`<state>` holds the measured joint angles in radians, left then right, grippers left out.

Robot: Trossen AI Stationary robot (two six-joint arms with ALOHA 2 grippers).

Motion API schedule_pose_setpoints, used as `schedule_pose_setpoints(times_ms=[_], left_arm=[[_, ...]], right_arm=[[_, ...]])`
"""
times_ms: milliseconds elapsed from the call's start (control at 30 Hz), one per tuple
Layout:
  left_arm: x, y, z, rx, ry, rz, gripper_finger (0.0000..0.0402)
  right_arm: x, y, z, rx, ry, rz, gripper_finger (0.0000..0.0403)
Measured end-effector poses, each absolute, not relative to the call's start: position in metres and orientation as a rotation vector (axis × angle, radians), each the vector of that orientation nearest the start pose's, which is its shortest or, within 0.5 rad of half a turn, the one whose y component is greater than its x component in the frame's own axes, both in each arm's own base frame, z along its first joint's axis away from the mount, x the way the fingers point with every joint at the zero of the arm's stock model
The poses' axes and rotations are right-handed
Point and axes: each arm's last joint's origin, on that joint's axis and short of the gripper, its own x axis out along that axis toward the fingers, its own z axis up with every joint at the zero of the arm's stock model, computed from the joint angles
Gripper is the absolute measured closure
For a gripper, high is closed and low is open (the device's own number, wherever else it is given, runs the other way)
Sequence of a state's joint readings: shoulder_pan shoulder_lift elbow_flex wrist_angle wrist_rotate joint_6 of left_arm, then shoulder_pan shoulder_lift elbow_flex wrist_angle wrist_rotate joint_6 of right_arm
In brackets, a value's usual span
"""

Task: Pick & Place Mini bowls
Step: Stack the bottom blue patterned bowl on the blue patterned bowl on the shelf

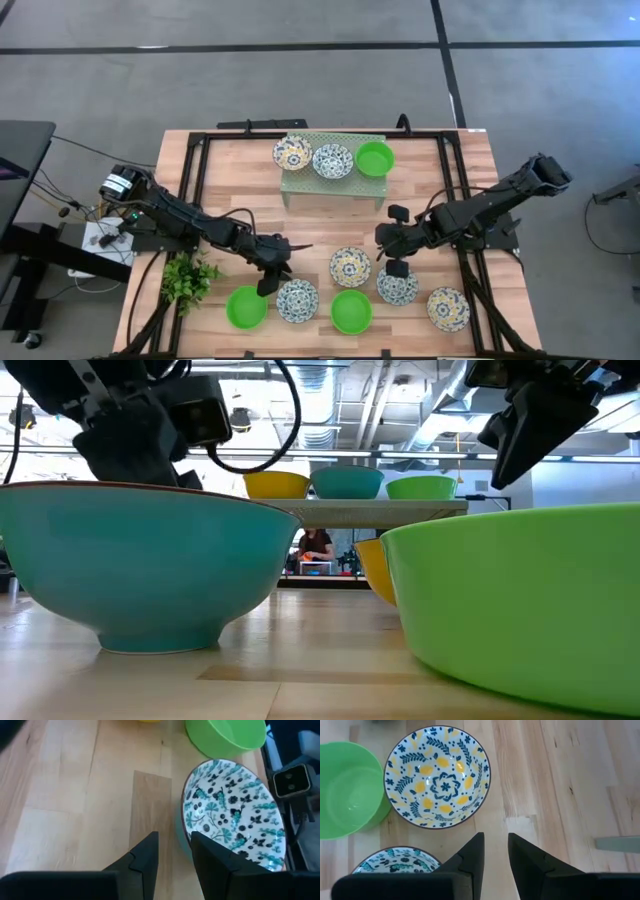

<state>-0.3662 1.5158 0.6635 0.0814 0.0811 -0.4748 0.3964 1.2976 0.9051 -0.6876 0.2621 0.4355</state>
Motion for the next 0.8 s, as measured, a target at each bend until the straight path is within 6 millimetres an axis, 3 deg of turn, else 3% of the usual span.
schedule_pose_setpoints(times_ms=[800], left_arm=[[0.2579, -0.1115, 0.1542, -0.487, 0.87, -0.182, 0.0286]], right_arm=[[0.2302, 0.0883, 0.2369, 0.061, 0.984, -0.093, 0.0321]])
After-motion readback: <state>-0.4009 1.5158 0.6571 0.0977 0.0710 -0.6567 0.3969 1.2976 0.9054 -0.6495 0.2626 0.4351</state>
